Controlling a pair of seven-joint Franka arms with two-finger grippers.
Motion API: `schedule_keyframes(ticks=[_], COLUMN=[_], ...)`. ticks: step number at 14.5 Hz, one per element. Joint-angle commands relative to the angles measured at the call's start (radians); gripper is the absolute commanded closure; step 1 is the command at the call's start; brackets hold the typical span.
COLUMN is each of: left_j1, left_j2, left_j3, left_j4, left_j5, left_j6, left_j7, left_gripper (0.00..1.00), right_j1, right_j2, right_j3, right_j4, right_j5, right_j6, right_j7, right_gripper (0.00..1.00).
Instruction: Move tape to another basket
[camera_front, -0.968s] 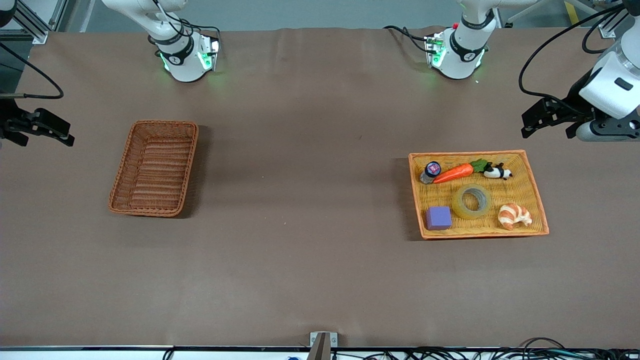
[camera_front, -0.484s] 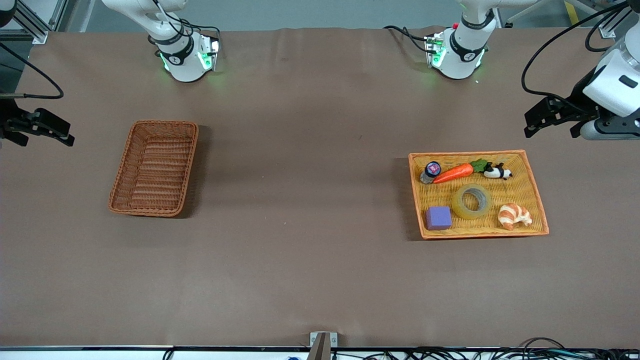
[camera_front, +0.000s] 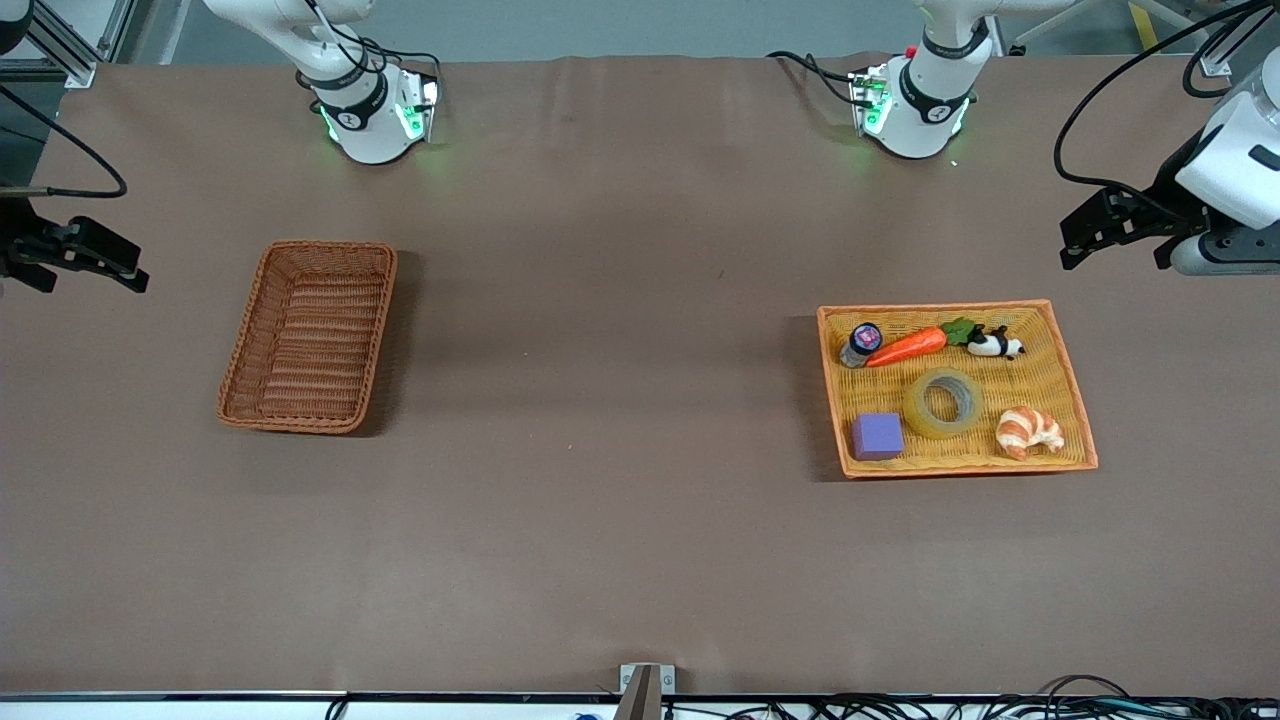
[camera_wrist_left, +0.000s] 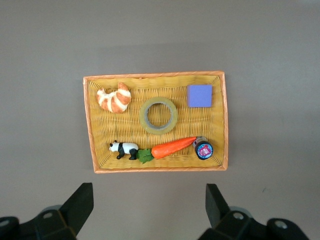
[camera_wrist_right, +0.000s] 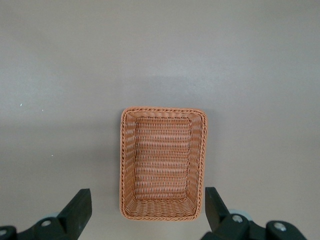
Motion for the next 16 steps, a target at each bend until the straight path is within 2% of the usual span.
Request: schedule_keyframes(ticks=[1, 4, 8, 13, 16], left_j1=[0.004, 0.021, 0.028, 0.062, 0.062], left_j2=[0.042, 0.119, 0.223, 0.259, 0.332], left_j3=[-0.002, 0.011, 0.039, 0.051, 0.055], left_j4=[-0.01, -0.012, -0.071, -0.33, -0.392], left_j5=[0.033, 0.043, 0.041, 0.032, 0.03], left_j6=[-0.011, 0.027, 0.191, 0.56, 0.674], left_j7=[-0.013, 0.009, -0.002, -0.005, -0.013], left_gripper=[0.05, 0.0, 0.0, 0.0, 0.0], right_j1=[-0.016, -0.016, -0.016, -0.017, -0.017], right_j2=[-0.012, -0.013, -0.013, -0.013, -0.013], right_j3=[0.008, 0.008, 0.008, 0.008, 0.008], right_j4=[-0.014, -0.014, -0.016, -0.016, -0.016], right_j5=[0.021, 0.021, 0.021, 0.021, 0.021], right_j6=[-0.001, -0.001, -0.002, -0.002, -0.002], right_j7=[-0.014, -0.014, -0.014, -0.014, -0.014], right_gripper=[0.0, 0.0, 0.0, 0.0, 0.0])
